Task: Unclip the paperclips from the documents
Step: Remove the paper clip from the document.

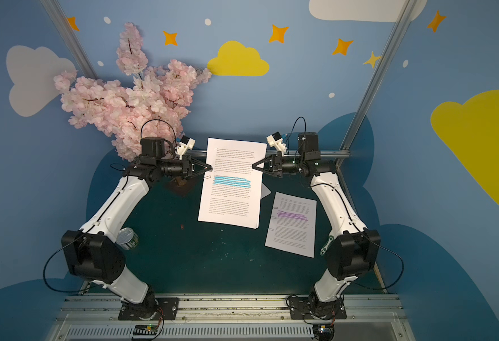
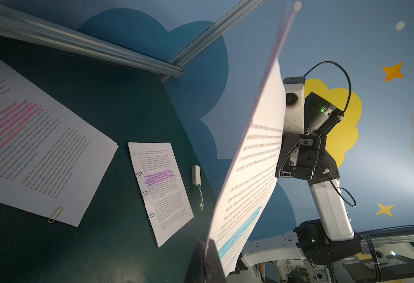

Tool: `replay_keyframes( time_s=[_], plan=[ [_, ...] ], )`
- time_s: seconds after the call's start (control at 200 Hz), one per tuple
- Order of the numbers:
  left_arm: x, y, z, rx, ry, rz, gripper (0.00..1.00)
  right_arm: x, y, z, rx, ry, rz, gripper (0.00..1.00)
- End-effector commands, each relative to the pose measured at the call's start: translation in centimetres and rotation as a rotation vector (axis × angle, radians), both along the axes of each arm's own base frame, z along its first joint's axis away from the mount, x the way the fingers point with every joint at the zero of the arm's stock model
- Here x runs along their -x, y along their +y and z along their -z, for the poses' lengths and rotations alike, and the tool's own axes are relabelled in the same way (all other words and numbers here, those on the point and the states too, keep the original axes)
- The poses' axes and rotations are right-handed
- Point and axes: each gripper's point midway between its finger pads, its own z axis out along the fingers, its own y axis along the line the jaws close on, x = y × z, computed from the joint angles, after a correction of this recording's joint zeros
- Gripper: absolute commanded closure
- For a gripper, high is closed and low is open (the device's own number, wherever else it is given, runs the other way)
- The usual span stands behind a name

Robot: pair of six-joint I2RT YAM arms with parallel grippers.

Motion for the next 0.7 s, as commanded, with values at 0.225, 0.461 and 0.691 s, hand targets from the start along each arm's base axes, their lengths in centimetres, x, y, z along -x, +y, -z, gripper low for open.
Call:
replay_keyframes(
  time_s=[0.225,0.461,0.691],
  plan=[
    [0.3,1.9,0.0,-0.001,-0.010,-0.056,0.97,0.6,-0.8,-0.8,0.000,-0.046,0.002,1.00],
    [0.4,2.3,0.1,0.000,-0.005,-0.065,0.97,0.7,-1.6,-0.7,0.006,-0.049,0.023,1.00],
    [0.5,2.5,0.1,-0.001,-0.003,-0.072,0.97,0.6,-2.3,-0.7,0.007,-0.052,0.040,1.00]
  ],
)
